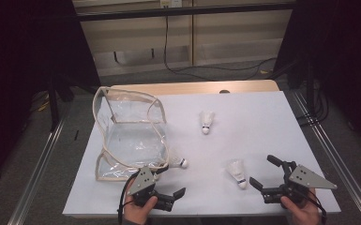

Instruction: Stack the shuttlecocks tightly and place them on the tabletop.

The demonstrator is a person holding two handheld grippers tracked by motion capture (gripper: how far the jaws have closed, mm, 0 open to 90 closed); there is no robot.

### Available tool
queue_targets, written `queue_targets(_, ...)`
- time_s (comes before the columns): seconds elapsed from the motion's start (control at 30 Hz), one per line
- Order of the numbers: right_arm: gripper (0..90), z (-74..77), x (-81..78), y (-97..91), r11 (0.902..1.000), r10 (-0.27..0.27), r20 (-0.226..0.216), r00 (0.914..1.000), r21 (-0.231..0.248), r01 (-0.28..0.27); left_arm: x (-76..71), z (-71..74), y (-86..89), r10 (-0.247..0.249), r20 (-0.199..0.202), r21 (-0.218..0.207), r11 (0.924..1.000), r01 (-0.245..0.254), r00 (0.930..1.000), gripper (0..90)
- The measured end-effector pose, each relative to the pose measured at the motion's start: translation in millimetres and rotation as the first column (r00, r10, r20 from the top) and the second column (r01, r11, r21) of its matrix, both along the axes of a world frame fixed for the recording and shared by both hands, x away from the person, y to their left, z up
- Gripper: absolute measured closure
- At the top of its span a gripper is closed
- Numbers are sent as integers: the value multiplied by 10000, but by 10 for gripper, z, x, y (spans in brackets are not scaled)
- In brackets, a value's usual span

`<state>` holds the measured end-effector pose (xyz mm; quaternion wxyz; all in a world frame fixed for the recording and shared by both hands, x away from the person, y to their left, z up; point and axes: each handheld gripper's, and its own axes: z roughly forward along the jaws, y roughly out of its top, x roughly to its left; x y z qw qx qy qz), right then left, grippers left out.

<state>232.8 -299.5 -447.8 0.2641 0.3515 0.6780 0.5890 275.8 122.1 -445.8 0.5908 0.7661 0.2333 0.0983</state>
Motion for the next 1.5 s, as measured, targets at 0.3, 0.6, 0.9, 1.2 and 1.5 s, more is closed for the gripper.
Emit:
queue_targets(0.3,1,1,0,1,10000,18,18,10000,-24,-18,-33,1,-31,3,55,43,10000,-3,10000,31)
queue_targets(0.6,1,3,0,2,10000,9,30,10000,-8,-9,-44,-7,-154,-161,91,117,9998,160,9998,33)
queue_targets(0.9,1,8,-4,-6,10000,6,47,10000,5,-7,-27,-23,-274,119,68,55,9999,-120,9999,13)
queue_targets(1.2,1,10,-4,-7,10000,-3,69,10000,-1,3,-30,-7,-353,600,-30,29,9982,-600,9982,3)
queue_targets(1.5,1,12,-5,-11,10000,-33,65,10000,19,33,-45,-2,-395,921,66,256,9954,-922,9957,2)
